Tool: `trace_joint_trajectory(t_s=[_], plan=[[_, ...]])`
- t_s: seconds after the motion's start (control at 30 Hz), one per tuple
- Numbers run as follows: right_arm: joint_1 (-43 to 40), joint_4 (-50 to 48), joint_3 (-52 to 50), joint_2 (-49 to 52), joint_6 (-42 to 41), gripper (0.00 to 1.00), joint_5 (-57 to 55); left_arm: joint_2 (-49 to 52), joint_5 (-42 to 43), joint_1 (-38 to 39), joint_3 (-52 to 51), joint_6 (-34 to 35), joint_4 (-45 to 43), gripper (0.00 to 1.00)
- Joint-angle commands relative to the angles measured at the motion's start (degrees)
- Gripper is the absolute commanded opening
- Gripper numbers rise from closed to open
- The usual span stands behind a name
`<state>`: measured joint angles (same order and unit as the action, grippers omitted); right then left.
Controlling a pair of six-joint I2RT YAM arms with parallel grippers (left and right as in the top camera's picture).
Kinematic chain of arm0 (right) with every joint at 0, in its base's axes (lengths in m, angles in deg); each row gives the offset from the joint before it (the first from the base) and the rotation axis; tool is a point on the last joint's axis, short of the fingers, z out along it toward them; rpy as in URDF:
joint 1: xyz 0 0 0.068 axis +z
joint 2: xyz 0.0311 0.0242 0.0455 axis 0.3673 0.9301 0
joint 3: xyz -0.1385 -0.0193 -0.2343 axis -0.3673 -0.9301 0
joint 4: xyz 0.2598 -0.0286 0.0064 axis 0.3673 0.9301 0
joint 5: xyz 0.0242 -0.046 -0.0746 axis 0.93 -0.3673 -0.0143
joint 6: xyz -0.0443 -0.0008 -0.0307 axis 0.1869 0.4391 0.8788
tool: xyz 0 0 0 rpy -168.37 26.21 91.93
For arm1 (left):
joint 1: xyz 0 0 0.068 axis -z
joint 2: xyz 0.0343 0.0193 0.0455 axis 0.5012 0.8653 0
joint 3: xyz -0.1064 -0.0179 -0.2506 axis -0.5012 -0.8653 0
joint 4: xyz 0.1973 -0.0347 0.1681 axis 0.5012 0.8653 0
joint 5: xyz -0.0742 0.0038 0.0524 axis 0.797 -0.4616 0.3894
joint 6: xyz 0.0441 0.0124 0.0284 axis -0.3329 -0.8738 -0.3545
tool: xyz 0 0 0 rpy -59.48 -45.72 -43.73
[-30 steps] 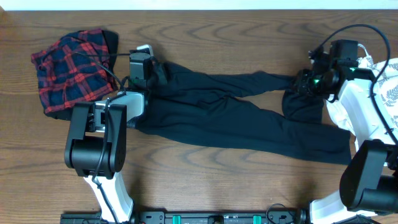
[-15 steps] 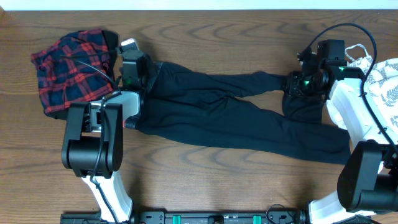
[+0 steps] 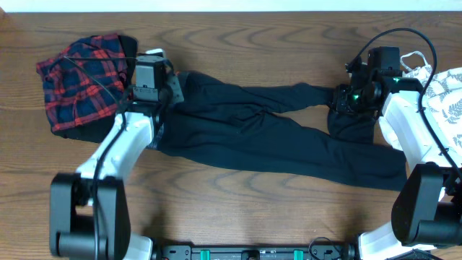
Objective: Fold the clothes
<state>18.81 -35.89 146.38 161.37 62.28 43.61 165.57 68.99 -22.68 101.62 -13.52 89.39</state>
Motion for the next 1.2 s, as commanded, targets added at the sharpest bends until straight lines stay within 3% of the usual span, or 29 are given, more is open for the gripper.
trace_joint_trajectory(t_s=[0.0, 0.13, 0.5, 0.77, 1.17], plan=[[0.57, 0.61, 0.02, -0.66, 0.59, 0.39, -0.31, 0.15, 4.59, 3.15, 0.44, -6.14, 3.93, 0.33], [0.57, 2.36, 0.02, -0.66, 0.57, 0.4, -0.31, 4.02, 5.68, 5.66, 0.42, -9.25, 3.19, 0.33], [0.57, 5.27, 0.02, -0.66, 0.55, 0.41, -0.24, 14.49, 5.84, 6.01, 0.44, -9.29, -5.27, 0.33], [0.57, 8.68, 0.02, -0.66, 0.55, 0.42, 0.83, 21.66, -1.33, 5.86, 0.44, -10.58, -19.58, 0.28], [0.57, 10.1, 0.02, -0.68, 0.55, 0.41, 2.01, 29.97, -2.51, -2.67, 1.18, -8.85, -32.74, 0.29]])
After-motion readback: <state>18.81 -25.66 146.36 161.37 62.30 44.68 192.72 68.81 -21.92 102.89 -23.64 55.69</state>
